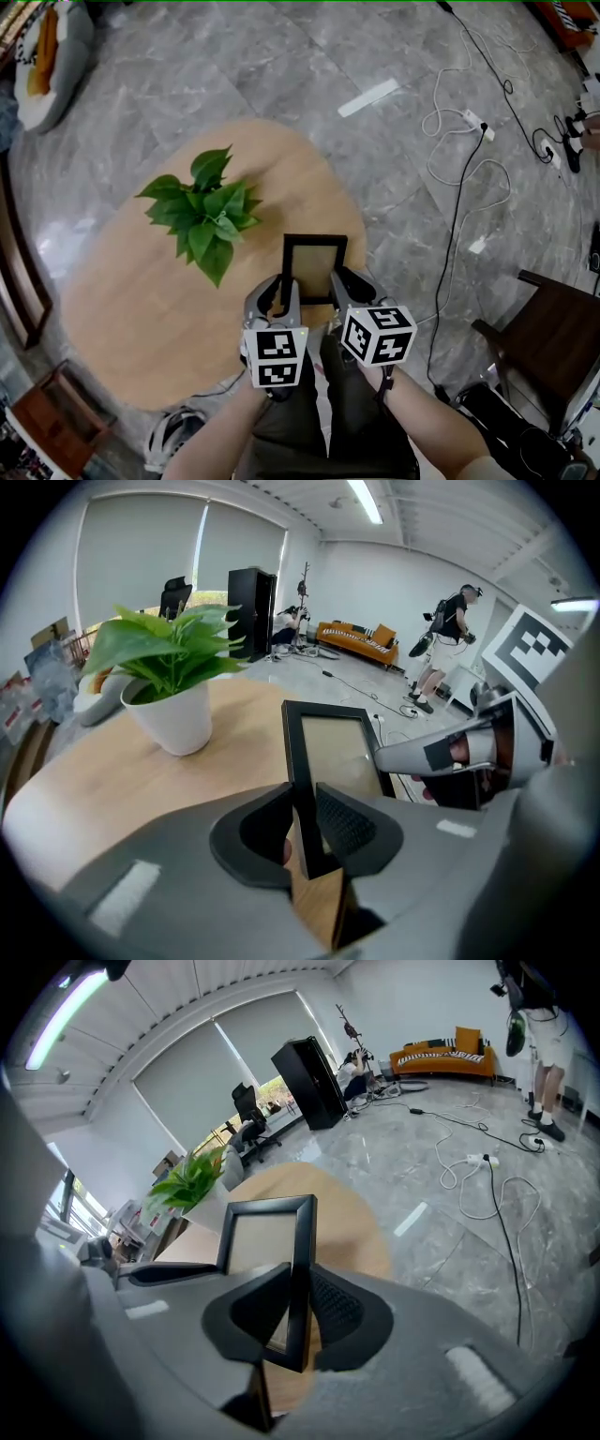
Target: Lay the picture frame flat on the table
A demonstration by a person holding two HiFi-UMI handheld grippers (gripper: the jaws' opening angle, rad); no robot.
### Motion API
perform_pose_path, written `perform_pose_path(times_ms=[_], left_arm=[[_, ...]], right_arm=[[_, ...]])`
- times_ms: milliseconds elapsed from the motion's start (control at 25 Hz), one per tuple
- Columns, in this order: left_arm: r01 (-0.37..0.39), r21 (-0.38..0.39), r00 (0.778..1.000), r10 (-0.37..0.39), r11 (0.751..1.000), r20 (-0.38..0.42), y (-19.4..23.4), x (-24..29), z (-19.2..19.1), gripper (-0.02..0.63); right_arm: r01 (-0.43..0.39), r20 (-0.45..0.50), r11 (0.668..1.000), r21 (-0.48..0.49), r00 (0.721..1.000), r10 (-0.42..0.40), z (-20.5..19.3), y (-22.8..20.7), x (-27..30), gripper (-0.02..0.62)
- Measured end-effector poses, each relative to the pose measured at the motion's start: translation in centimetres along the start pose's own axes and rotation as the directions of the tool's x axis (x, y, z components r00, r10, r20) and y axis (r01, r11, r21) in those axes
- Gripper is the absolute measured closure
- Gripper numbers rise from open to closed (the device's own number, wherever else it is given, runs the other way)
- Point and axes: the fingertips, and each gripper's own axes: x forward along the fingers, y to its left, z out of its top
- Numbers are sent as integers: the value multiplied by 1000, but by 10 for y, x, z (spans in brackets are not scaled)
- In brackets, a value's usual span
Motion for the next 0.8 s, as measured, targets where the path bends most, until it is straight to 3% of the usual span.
perform_pose_path(times_ms=[520,720,800], left_arm=[[19,-65,996,-25,998,-84,9,29,-25,505],[33,-21,993,-35,999,-109,13,31,-32,497],[26,-7,992,-27,1000,-122,16,29,-34,499]], right_arm=[[20,-61,998,-61,998,-24,-19,-12,32,510],[5,-90,994,-110,996,-15,-21,-9,36,503],[14,-104,987,-158,994,-31,-22,-9,35,469]])
